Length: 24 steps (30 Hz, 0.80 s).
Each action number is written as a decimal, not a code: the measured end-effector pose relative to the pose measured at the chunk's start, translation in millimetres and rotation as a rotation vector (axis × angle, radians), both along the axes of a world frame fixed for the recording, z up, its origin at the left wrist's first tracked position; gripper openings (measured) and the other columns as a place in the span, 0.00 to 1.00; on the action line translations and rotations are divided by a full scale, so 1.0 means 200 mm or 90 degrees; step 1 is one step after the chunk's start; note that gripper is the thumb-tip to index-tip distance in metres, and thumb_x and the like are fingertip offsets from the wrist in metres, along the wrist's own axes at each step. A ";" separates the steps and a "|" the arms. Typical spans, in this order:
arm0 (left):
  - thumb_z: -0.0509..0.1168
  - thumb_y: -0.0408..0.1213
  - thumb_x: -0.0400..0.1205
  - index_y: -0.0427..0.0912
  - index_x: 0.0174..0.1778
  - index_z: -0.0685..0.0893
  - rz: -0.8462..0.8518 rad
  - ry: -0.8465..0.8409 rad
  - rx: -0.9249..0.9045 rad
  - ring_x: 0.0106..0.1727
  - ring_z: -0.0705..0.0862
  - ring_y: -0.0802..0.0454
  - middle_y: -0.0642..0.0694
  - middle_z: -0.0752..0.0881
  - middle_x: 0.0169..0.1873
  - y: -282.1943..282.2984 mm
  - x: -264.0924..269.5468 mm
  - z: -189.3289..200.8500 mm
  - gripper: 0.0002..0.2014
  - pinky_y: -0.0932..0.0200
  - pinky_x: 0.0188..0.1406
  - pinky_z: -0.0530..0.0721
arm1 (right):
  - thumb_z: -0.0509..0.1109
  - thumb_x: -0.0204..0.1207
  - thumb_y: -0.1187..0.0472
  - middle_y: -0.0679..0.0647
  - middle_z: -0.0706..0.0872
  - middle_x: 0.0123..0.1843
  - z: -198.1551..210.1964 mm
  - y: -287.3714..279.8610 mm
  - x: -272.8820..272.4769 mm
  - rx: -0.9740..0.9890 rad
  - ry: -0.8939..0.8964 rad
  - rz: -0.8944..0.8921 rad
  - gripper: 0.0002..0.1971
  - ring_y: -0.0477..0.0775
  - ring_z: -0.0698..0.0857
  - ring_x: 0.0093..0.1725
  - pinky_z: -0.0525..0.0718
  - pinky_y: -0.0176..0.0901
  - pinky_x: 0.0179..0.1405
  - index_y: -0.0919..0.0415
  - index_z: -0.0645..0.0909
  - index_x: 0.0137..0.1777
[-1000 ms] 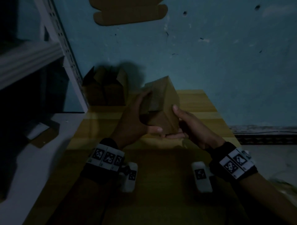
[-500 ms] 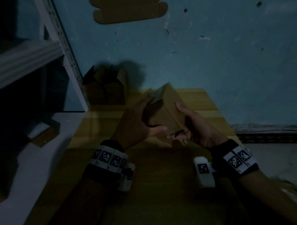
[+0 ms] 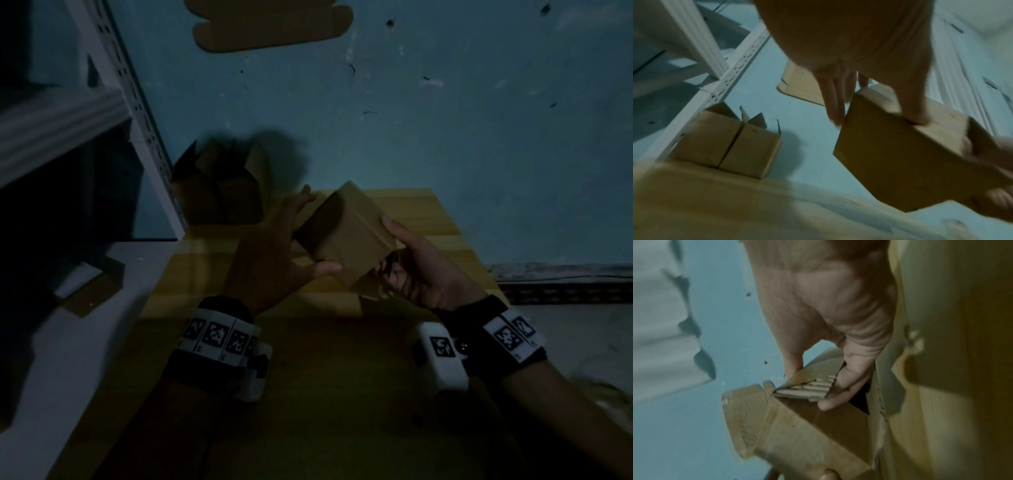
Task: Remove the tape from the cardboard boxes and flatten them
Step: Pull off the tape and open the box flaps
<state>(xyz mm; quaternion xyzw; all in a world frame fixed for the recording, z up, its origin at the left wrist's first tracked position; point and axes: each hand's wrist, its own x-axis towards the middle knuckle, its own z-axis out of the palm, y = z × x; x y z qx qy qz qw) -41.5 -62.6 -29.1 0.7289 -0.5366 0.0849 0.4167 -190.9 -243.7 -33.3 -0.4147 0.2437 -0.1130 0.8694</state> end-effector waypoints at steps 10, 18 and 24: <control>0.82 0.37 0.69 0.39 0.40 0.89 -0.095 -0.127 -0.077 0.76 0.74 0.42 0.40 0.76 0.74 -0.07 0.01 0.01 0.10 0.42 0.68 0.77 | 0.73 0.78 0.48 0.58 0.88 0.34 0.00 0.01 0.01 0.092 0.009 -0.017 0.20 0.49 0.88 0.25 0.88 0.34 0.23 0.64 0.79 0.58; 0.84 0.41 0.68 0.47 0.69 0.76 -0.032 0.142 -0.117 0.66 0.81 0.63 0.52 0.82 0.67 -0.07 -0.08 0.03 0.36 0.75 0.57 0.80 | 0.71 0.82 0.48 0.55 0.86 0.29 0.01 0.02 0.01 0.070 0.010 -0.024 0.17 0.45 0.86 0.22 0.86 0.29 0.22 0.64 0.80 0.49; 0.82 0.48 0.67 0.46 0.72 0.80 0.016 0.091 -0.031 0.53 0.86 0.61 0.56 0.86 0.54 -0.06 -0.05 0.00 0.36 0.65 0.49 0.88 | 0.74 0.73 0.49 0.55 0.88 0.31 0.00 0.04 0.01 0.019 0.006 -0.013 0.17 0.46 0.86 0.23 0.88 0.31 0.25 0.64 0.82 0.50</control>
